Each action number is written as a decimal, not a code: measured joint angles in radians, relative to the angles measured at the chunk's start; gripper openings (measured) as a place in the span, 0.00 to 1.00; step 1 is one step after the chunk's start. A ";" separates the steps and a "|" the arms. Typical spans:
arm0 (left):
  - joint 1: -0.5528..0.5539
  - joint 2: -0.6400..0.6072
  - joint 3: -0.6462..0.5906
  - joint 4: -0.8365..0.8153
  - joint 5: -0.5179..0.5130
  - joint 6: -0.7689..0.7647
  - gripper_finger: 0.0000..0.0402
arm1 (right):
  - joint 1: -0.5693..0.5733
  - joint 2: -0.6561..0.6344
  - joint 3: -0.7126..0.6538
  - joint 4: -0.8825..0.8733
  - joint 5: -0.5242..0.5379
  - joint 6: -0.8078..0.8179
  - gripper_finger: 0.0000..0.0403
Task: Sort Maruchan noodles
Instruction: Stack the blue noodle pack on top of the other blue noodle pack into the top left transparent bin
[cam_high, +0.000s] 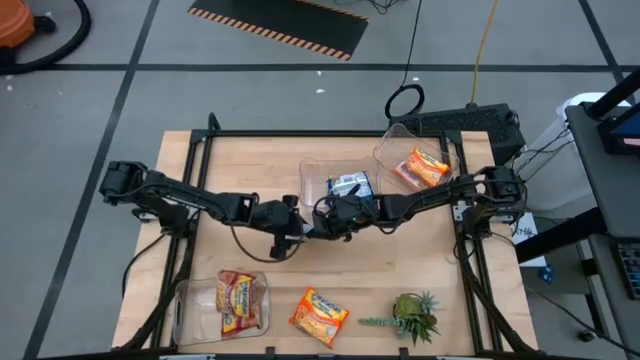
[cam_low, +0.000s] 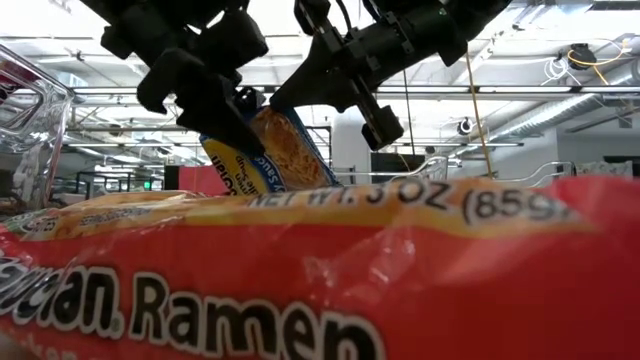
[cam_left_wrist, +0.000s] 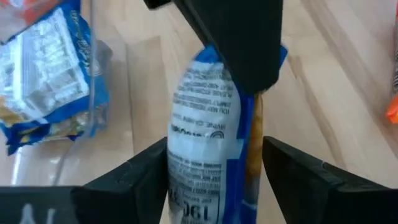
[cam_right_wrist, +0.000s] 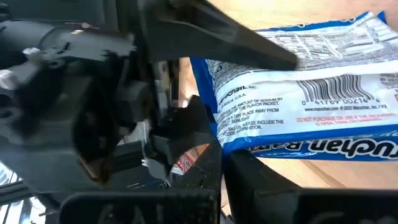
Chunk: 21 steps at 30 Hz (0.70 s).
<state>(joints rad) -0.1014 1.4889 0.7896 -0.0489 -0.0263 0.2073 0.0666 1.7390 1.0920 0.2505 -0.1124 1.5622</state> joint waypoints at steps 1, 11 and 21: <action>-0.004 0.010 0.001 0.001 -0.005 -0.001 0.62 | 0.000 0.000 0.000 0.001 -0.002 -0.001 0.00; -0.014 0.099 0.000 0.044 -0.021 -0.135 0.62 | 0.000 0.000 0.000 0.007 -0.018 -0.002 0.00; -0.014 0.083 0.001 0.117 -0.027 -0.142 0.38 | 0.001 0.000 0.000 0.000 -0.012 -0.005 0.00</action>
<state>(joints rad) -0.1158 1.5715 0.7910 0.0678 -0.0533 0.0654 0.0673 1.7390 1.0920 0.2501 -0.1243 1.5577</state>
